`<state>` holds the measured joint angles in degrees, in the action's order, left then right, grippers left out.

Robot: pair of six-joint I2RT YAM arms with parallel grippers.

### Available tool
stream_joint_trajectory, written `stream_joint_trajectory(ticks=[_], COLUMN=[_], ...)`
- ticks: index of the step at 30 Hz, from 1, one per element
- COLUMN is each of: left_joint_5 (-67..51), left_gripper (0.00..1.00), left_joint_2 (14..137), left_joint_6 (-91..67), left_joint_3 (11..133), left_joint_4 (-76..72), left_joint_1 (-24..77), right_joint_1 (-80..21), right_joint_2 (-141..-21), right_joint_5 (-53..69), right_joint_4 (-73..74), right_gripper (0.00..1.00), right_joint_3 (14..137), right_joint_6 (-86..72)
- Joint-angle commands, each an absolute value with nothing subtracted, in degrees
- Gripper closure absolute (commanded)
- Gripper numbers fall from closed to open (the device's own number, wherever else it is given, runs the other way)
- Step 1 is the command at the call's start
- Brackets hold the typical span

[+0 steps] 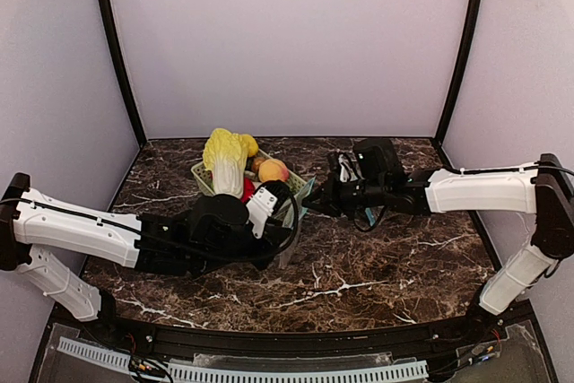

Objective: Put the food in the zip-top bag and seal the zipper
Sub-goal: Pass from the left arm to the right, then open the zipper food storage bag.

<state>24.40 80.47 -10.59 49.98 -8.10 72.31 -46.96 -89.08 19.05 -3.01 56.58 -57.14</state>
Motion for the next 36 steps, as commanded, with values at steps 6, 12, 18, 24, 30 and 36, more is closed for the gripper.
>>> stream_joint_trajectory(ticks=[6, 12, 18, 24, 30, 36], left_joint_5=[16.84, 4.66, 0.62, -3.65, -1.89, 2.82], left_gripper=[0.26, 0.21, 0.19, 0.17, 0.30, 0.44], left_joint_2=[73.30, 74.85, 80.16, 84.81, 86.82, 88.09], left_joint_6=[-26.28, -34.48, -37.00, -38.80, -39.29, -39.68], left_joint_3=[50.81, 52.29, 55.36, 56.55, 55.77, 55.42], left_joint_4=[-3.68, -5.50, -8.13, -10.49, -9.72, -7.53], left_joint_1=[68.68, 63.62, 62.53, 62.19, 61.57, 60.83], right_joint_1=[-47.49, -48.88, -50.69, -51.58, -52.00, -52.68], right_joint_2=[-84.26, -81.78, -80.12, -79.69, -79.38, -79.43], right_joint_5=[17.12, 17.51, 18.19, 17.63, 17.68, 16.72], right_joint_4=[0.44, 5.31, 5.87, 6.12, 6.23, 6.56], right_gripper=[1.00, 1.00, 1.00, 1.00, 1.00, 1.00], right_joint_3=[58.09, 58.79, 58.54, 58.69, 58.81, 58.60], right_joint_6=[-45.43, -37.82, -35.09, -34.96, -34.29, -33.93])
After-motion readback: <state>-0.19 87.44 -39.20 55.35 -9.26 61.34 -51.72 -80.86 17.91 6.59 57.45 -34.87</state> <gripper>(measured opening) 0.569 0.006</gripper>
